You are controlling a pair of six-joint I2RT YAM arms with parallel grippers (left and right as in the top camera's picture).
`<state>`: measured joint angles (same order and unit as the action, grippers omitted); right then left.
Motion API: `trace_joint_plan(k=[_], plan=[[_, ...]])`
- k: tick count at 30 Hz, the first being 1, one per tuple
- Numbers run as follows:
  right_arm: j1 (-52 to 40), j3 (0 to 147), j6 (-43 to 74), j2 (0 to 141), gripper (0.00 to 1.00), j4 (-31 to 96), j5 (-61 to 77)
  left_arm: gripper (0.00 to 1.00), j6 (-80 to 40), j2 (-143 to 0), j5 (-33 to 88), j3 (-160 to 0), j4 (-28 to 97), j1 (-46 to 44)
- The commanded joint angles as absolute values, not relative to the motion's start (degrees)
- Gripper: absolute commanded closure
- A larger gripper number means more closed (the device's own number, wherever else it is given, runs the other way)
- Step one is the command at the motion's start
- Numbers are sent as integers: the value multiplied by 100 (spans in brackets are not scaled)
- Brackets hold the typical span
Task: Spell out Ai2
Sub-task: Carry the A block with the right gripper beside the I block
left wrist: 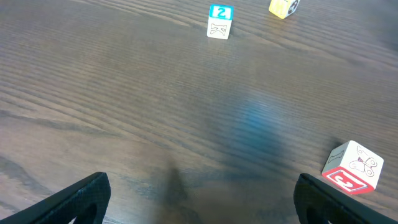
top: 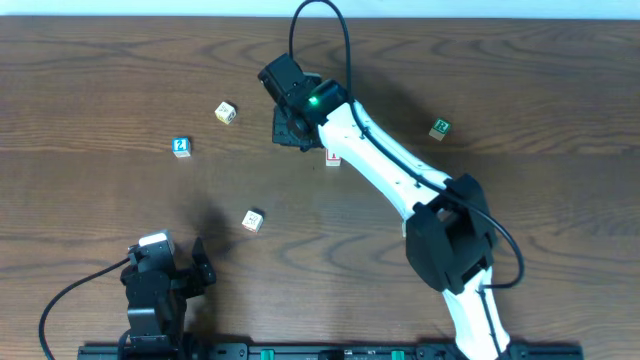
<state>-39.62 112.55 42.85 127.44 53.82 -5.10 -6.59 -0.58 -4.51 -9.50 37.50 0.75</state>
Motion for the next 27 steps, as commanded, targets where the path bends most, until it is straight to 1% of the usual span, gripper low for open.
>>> trace_joint_plan(k=[1,12,16,27], plan=[[-4014,11358,4469,12954,98,5487,-572,5,-639,-25,-493,-904,3763,115],[-3907,11358,4274,13096,98,5828,-366,5,-639,-25,-493,-904,3760,115],[-3776,11358,4257,13198,98,5896,-91,5,-639,-25,-493,-904,3760,115],[-3715,11358,3953,13353,98,5927,-209,5,-639,-25,-493,-904,3763,115]])
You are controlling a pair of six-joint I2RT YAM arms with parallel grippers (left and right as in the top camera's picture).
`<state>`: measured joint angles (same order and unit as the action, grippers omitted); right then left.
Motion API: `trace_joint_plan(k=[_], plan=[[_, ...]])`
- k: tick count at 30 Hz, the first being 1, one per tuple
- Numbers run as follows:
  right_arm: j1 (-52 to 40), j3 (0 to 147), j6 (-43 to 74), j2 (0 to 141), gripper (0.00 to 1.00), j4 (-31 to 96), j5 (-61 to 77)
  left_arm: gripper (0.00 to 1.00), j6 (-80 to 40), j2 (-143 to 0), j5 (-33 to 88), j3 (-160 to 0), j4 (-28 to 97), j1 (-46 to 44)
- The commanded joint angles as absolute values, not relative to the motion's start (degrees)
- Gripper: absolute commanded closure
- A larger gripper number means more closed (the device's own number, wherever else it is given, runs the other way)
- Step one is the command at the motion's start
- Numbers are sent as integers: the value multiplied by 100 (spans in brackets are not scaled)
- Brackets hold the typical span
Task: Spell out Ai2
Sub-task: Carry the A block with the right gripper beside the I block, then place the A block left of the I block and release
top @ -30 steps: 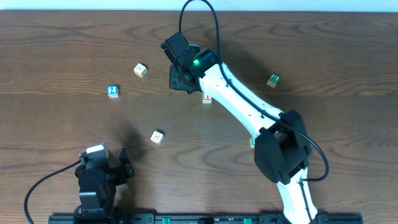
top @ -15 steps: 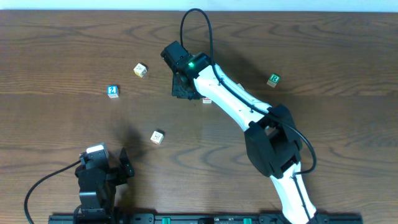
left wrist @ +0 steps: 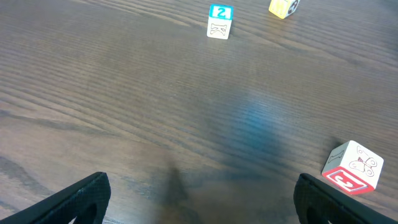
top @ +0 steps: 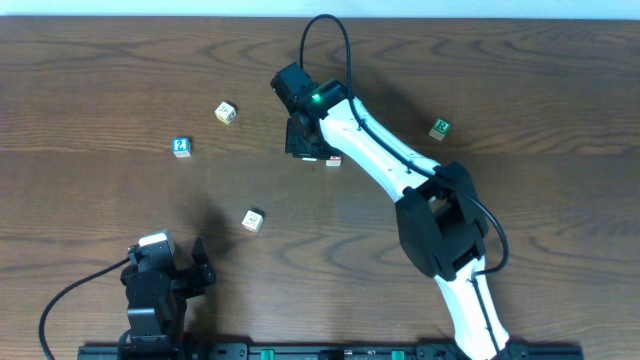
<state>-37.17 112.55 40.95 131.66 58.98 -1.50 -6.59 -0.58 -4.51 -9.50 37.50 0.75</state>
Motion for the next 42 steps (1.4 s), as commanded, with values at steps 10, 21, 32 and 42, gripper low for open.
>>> trace_joint_plan(k=[10,21,32,42], plan=[[-3704,11358,3844,13417,98,5940,-217,5,-639,-25,-493,-904,3760,115],[-3712,11351,3804,13421,98,5957,-276,5,-639,-25,-493,-904,3760,115],[-3743,11351,3802,13515,98,5767,-305,5,-639,-25,-493,-904,3763,115],[-3769,11345,3760,13631,98,5677,-368,5,-639,-25,-493,-904,3763,115]])
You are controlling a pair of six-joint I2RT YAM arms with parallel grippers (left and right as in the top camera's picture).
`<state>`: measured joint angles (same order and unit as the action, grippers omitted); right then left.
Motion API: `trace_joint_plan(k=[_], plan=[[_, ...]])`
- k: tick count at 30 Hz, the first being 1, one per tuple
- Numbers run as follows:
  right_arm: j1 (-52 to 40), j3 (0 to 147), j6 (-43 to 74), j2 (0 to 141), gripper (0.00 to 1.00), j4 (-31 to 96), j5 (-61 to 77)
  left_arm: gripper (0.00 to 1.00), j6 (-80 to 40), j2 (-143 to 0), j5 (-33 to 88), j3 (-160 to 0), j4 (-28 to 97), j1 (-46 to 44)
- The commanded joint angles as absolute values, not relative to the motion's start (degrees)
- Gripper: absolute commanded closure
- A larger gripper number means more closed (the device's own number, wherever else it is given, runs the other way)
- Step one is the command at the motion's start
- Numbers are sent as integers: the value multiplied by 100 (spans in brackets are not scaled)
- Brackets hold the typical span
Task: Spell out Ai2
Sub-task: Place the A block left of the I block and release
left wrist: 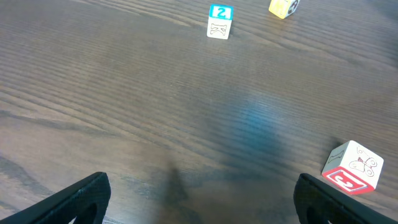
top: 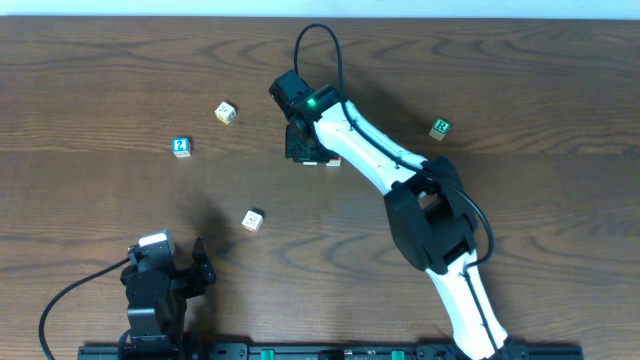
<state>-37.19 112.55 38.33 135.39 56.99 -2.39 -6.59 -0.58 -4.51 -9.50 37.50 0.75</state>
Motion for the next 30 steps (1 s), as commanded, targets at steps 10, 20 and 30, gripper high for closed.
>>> trace_joint_plan(k=[10,20,30], plan=[[-3795,11345,3719,13655,75,5734,-429,5,-639,-25,-493,-904,3760,115],[-3820,11345,3719,13655,61,5743,-425,5,-639,-25,-493,-904,3760,115],[-3822,11345,3719,13655,62,5402,-580,5,-639,-25,-493,-904,3760,115]])
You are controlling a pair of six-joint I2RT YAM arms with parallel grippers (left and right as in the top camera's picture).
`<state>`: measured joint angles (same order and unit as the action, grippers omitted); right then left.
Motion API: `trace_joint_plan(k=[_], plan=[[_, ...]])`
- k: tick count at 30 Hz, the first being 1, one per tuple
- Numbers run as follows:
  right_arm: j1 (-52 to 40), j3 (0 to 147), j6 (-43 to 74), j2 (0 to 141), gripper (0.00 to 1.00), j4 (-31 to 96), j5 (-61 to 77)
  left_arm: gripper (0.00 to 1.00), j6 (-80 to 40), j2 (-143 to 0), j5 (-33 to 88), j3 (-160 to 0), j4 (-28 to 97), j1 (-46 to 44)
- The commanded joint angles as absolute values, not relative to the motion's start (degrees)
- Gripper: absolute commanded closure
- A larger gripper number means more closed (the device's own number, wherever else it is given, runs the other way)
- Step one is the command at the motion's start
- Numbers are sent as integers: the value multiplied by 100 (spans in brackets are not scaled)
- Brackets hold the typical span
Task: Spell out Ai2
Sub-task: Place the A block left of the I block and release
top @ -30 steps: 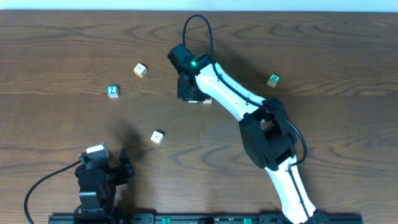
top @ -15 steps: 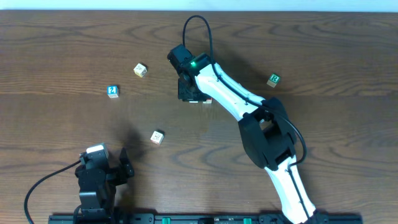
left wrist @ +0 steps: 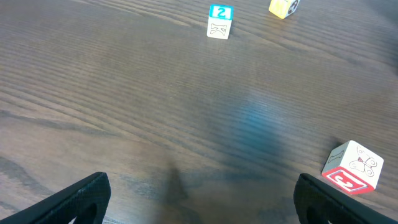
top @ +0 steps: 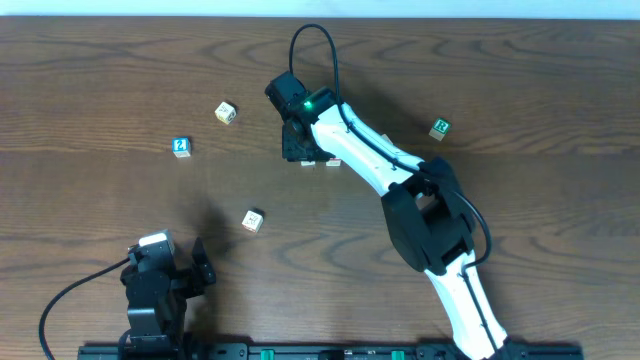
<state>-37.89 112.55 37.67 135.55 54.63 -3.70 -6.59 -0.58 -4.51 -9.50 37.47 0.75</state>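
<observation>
My right gripper (top: 300,148) is low on the table at the upper middle. It is pressed against the left side of a white block with red print (top: 330,161) and partly covers it, hiding the jaws. A blue "2" block (top: 180,146) (left wrist: 220,20) lies at the left, with a yellow block (top: 226,112) (left wrist: 283,6) beyond it. A white and red block (top: 252,220) (left wrist: 352,167) sits nearer my left gripper (left wrist: 202,205). That gripper is open and empty at the bottom left, its fingers (left wrist: 81,196) spread wide.
A green block (top: 439,128) lies alone at the right. The white right arm (top: 400,170) stretches diagonally from the bottom right across the middle of the wooden table (top: 100,60). A black rail runs along the front edge.
The right gripper has shifted very slightly left and still sits against the red-printed block. The left arm and the other blocks have not moved.
The right gripper was first just up and left of the red-printed block. It then stood closer, at the block's left side. Later it was down against the block, partly covering it, and it stays there now. The left gripper has stayed open and still.
</observation>
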Motion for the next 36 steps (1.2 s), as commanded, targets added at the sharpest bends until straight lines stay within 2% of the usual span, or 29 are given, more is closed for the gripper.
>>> trace_joint_plan(k=[1,13,17,28,31,36], plan=[[-3822,11345,3717,13655,61,5354,-639,5,-639,-25,-493,-904,3763,115],[-3806,11347,3717,13655,65,5417,-729,5,-639,-25,-493,-904,3760,115],[-3798,11347,3695,13653,58,5413,-729,5,-639,-25,-493,-904,3763,115],[-3767,11581,3546,13653,59,5253,-906,5,-639,-25,-493,-904,3760,115],[-3756,11806,3277,13653,56,5275,-972,5,-639,-25,-493,-904,3760,115],[-3712,12879,2814,13651,44,5791,-1050,5,-639,-25,-493,-904,3763,115]])
